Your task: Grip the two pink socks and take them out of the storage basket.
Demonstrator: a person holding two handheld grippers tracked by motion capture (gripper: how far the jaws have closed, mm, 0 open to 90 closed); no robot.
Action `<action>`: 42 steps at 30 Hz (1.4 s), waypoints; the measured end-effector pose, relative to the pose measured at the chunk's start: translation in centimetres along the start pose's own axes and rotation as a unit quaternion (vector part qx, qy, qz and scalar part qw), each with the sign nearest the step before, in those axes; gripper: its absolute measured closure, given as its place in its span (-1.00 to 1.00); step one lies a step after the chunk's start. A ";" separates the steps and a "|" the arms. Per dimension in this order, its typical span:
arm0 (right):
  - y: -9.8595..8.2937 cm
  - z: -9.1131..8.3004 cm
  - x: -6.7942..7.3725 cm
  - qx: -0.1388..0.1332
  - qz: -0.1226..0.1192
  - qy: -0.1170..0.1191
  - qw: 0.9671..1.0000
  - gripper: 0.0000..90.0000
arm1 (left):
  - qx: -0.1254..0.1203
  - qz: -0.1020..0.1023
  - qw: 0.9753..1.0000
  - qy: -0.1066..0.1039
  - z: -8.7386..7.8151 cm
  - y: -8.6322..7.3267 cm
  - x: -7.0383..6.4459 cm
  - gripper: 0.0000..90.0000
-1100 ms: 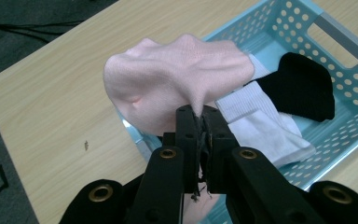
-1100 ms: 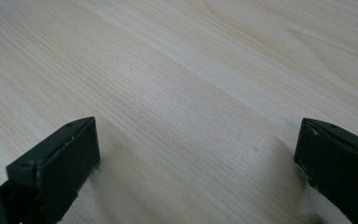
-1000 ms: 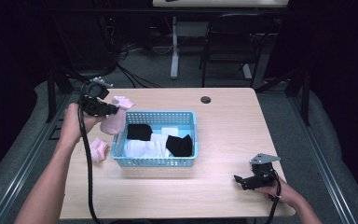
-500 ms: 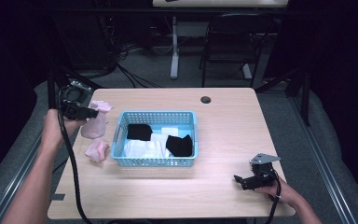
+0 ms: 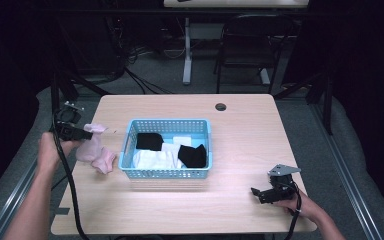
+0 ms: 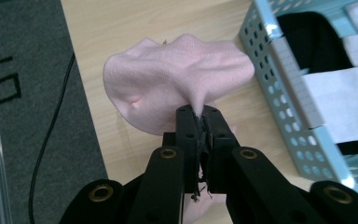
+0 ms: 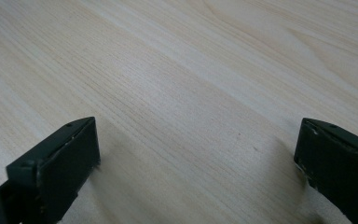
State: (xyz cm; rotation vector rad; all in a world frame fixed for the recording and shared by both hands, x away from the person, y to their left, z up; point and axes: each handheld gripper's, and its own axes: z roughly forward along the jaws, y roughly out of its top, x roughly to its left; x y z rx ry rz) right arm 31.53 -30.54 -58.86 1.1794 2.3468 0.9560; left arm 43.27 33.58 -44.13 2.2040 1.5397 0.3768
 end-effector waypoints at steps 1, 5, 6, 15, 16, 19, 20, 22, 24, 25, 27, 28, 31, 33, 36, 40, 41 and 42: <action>0.0 0.0 0.0 0.000 0.000 0.000 1.000 -1.00 | 0.003 -0.005 1.000 0.001 0.4 -0.2 0.2 0.92; 0.0 0.0 0.0 -0.001 0.000 0.001 1.000 -1.00 | 0.016 -0.014 1.000 0.000 1.9 -0.7 0.5 0.92; 0.0 0.0 0.0 0.000 0.000 0.000 1.000 -1.00 | 0.019 -0.015 1.000 -0.002 2.3 -0.8 0.5 0.92; 0.0 0.0 0.0 0.000 0.000 0.000 1.000 -1.00 | 0.038 -0.020 0.999 -0.016 5.6 -1.0 0.1 0.92; 0.0 0.0 0.0 0.000 0.000 0.000 1.000 -1.00 | 0.036 -0.025 0.999 -0.023 6.0 -1.0 0.1 0.92; 0.0 0.0 0.0 0.000 0.000 0.000 1.000 -1.00 | 0.042 -0.025 0.999 -0.024 6.6 -0.7 -0.1 0.92; 0.0 0.0 0.0 0.000 0.000 0.000 1.000 -1.00 | 0.045 -0.026 0.998 -0.024 6.8 -0.6 -0.2 0.91; 0.0 0.0 0.0 0.000 0.000 0.000 1.000 -1.00 | 0.053 -0.030 0.998 -0.025 7.3 -0.5 -0.1 0.88; 0.0 0.0 0.0 0.000 0.000 0.000 1.000 -1.00 | 0.057 -0.036 0.997 -0.025 7.6 -0.5 -0.1 0.79; 0.0 0.0 0.0 0.000 0.000 0.000 1.000 -1.00 | 0.060 -0.038 0.997 -0.026 7.6 -0.5 0.0 0.73; 0.0 0.0 0.0 -0.001 0.000 0.001 1.000 -1.00 | 0.063 -0.041 0.997 -0.023 7.7 -0.5 -0.1 0.41; 0.0 0.0 0.0 -0.001 0.000 0.001 1.000 -1.00 | 0.063 -0.042 0.997 -0.019 7.6 -0.6 -0.1 0.41; 0.0 0.0 0.0 0.000 0.000 0.000 1.000 -1.00 | 0.037 -0.049 0.998 -0.014 6.2 -0.9 0.1 -0.17; 0.0 0.0 0.0 0.000 0.000 0.000 1.000 -1.00 | 0.020 -0.051 0.998 -0.012 5.2 -1.2 0.2 -0.38; 0.0 0.0 0.0 0.000 0.000 0.000 1.000 -1.00 | -0.007 -0.054 0.998 -0.014 3.5 -1.9 0.1 -0.58; 0.0 0.0 0.0 0.000 0.000 0.000 1.000 -1.00 | -0.037 -0.049 0.998 -0.011 1.6 -3.0 -0.7 -0.67; 0.0 0.0 0.0 0.000 0.000 0.000 1.000 -1.00 | -0.042 -0.045 0.998 -0.010 1.2 -3.2 -1.0 -0.68; 0.0 0.0 0.0 0.000 0.000 0.000 1.000 -1.00 | -0.046 -0.042 0.998 -0.009 0.9 -3.6 -1.3 -0.69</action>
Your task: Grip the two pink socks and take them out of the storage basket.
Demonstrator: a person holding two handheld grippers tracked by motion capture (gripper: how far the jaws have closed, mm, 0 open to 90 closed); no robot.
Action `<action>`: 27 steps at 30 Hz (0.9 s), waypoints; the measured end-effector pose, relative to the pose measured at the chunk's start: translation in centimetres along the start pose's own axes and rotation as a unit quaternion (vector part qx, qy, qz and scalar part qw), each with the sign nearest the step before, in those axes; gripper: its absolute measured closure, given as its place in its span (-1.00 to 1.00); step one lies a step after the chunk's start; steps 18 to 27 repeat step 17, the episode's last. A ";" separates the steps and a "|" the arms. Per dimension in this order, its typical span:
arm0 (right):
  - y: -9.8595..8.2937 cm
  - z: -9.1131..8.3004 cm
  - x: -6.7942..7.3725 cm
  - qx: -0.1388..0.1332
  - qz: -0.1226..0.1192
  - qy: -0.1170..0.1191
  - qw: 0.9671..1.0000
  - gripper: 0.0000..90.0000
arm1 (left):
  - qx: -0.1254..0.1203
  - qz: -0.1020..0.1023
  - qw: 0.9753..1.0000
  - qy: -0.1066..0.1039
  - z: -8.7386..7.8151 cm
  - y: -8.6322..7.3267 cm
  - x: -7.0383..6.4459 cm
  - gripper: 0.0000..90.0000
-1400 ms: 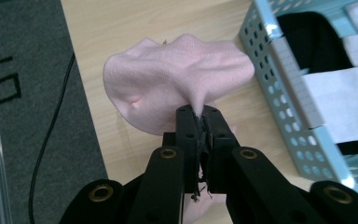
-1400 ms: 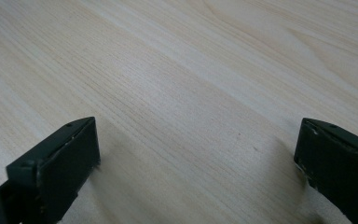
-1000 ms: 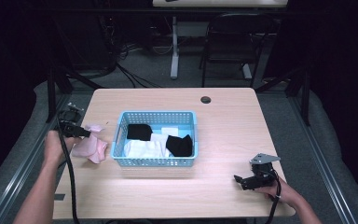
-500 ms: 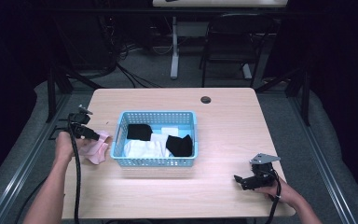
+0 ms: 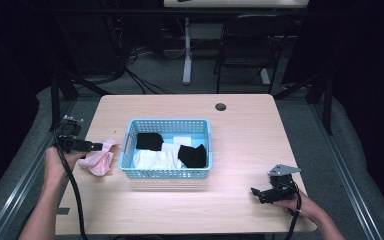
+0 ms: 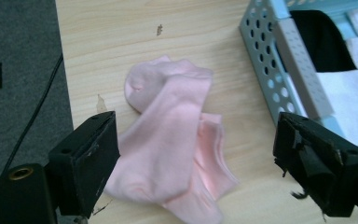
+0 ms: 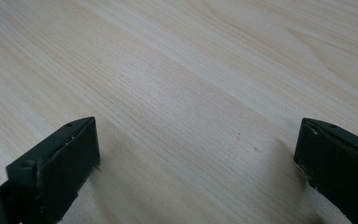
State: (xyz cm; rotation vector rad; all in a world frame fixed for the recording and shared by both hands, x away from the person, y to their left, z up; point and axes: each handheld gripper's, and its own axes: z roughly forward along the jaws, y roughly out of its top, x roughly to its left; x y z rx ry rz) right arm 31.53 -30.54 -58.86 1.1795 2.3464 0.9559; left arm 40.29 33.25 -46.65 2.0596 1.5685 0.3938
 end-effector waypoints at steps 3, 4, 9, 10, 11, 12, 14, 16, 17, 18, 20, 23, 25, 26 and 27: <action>0.0 0.0 0.0 0.000 0.000 0.000 1.000 -1.00 | -0.013 0.003 1.000 -0.006 -0.8 -1.2 -0.8 -0.75; 0.0 0.0 0.0 0.000 0.000 0.000 1.000 -1.00 | -0.014 0.003 1.000 -0.010 -0.8 -1.7 -1.0 -0.77; 0.0 0.1 0.0 -0.004 0.001 -0.001 1.000 -1.00 | -0.006 0.009 1.000 -0.006 -0.2 -4.4 -2.2 -0.87; 0.0 0.1 0.0 -0.004 0.001 -0.001 1.000 -1.00 | -0.004 0.007 1.000 -0.006 0.0 -5.0 -2.5 -0.88; 0.0 0.1 0.0 -0.004 0.001 -0.001 1.000 -1.00 | -0.003 0.007 1.000 -0.004 0.1 -5.6 -2.6 -0.90; 0.0 0.1 0.0 -0.004 0.001 -0.001 1.000 -1.00 | -0.010 0.000 1.000 -0.005 0.2 -6.4 -2.6 -0.93; 0.0 0.0 0.0 -0.003 0.002 -0.001 1.000 -1.00 | -0.007 -0.004 1.000 0.001 0.8 -7.7 -2.7 -0.94; 0.0 0.0 0.0 -0.003 0.002 -0.001 1.000 -1.00 | -0.002 -0.001 1.000 0.004 1.6 -8.5 -2.8 -1.00; 0.0 0.0 0.0 -0.003 0.002 -0.001 1.000 -1.00 | -0.002 -0.001 1.000 0.004 1.6 -8.5 -2.8 -1.00; 0.0 0.0 0.0 -0.003 0.002 -0.001 1.000 -1.00 | -0.002 -0.001 1.000 0.004 1.6 -8.5 -2.8 -1.00; 0.0 0.0 0.0 -0.003 0.002 -0.001 1.000 -1.00 | -0.002 -0.001 1.000 0.004 1.6 -8.5 -2.8 -1.00; 0.0 0.0 0.0 -0.003 0.002 -0.001 1.000 -1.00 | -0.002 -0.001 1.000 0.004 1.6 -8.5 -2.8 -1.00; 0.0 0.0 0.0 -0.003 0.002 -0.001 1.000 -1.00 | -0.002 -0.001 1.000 0.004 1.6 -8.5 -2.8 -1.00; 0.0 0.0 0.0 -0.003 0.002 -0.001 1.000 -1.00 | -0.002 -0.001 1.000 0.004 1.6 -8.5 -2.8 -1.00; 0.0 0.0 0.0 -0.003 0.002 -0.001 1.000 -1.00 | -0.002 -0.001 1.000 0.004 1.6 -8.5 -2.8 -1.00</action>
